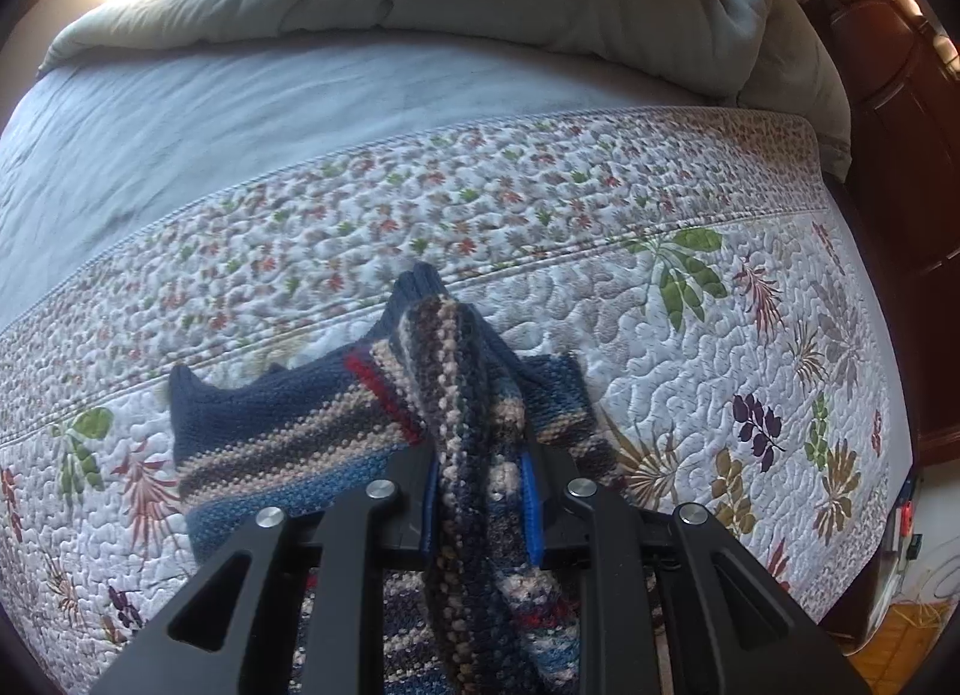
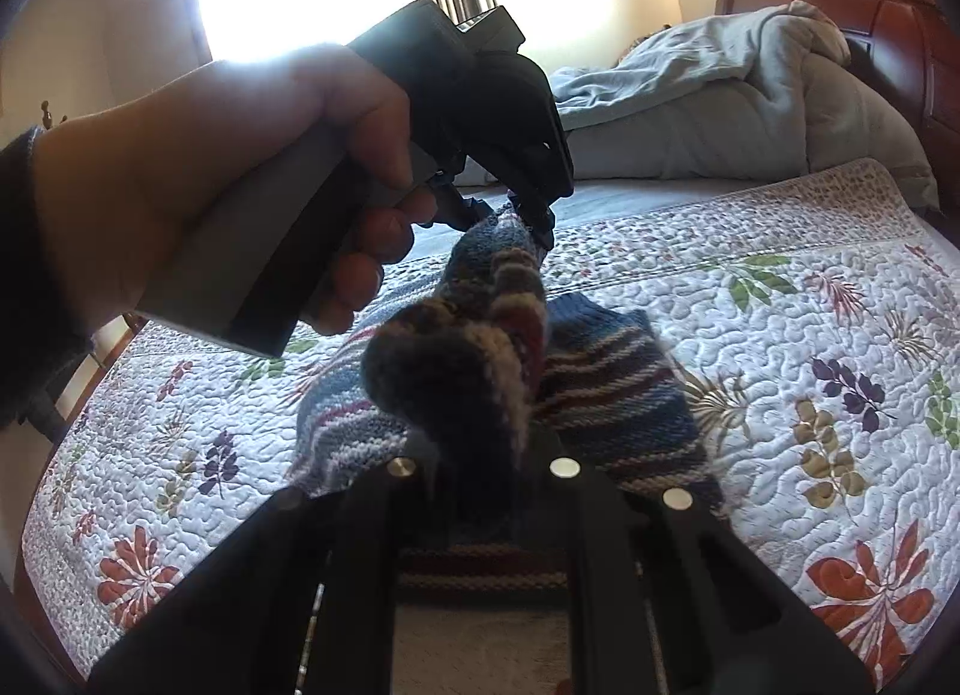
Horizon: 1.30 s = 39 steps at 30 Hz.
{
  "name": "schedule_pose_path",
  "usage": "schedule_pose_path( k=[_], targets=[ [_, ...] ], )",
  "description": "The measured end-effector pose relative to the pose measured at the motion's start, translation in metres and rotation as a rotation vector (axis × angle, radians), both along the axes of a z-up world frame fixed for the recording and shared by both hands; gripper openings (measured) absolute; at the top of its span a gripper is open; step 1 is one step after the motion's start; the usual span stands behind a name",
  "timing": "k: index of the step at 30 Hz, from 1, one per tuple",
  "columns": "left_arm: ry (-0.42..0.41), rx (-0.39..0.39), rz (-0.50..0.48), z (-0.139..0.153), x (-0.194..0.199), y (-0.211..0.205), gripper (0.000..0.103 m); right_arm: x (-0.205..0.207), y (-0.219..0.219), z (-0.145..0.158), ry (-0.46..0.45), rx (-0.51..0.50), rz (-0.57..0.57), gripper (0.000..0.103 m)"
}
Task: Fold small clothes
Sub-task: 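Lift the side edge with both grippers and fold it across the sweater, then lay the folded side down and open both grippers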
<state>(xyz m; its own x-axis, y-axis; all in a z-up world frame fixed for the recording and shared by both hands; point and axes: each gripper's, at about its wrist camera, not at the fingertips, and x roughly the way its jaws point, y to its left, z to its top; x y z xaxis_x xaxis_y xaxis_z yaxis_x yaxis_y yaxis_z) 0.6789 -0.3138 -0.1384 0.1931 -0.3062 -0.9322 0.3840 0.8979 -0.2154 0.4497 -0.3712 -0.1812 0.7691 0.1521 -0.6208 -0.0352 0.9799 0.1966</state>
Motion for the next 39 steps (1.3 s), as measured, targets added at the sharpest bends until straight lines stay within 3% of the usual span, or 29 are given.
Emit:
schedule_pose_path(
  k=[21,25,30,34,36,38,39],
  targets=[
    [0.031,0.021,-0.038,-0.036,-0.002,-0.051,0.021,0.000,-0.046,-0.030,0.072,0.012,-0.050,0.011],
    [0.035,0.021,-0.037,-0.044,-0.002,-0.052,0.021,0.001,-0.051,-0.038,0.092,0.035,-0.049,0.011],
    [0.035,0.019,-0.050,-0.050,-0.003,-0.054,0.023,0.008,-0.067,-0.047,0.138,0.136,-0.044,0.011],
    [0.036,-0.002,-0.052,-0.052,-0.003,-0.054,0.032,0.012,-0.075,-0.055,0.173,0.209,-0.034,0.011],
    [0.026,-0.013,-0.062,-0.051,-0.005,-0.055,0.048,0.013,-0.076,-0.057,0.189,0.228,-0.030,0.012],
    [0.013,-0.027,-0.079,-0.046,-0.007,-0.056,0.057,0.014,-0.081,-0.061,0.204,0.258,-0.031,0.016],
    [0.007,-0.035,-0.085,-0.043,-0.008,-0.055,0.058,0.013,-0.083,-0.062,0.210,0.266,-0.038,0.023]
  ],
)
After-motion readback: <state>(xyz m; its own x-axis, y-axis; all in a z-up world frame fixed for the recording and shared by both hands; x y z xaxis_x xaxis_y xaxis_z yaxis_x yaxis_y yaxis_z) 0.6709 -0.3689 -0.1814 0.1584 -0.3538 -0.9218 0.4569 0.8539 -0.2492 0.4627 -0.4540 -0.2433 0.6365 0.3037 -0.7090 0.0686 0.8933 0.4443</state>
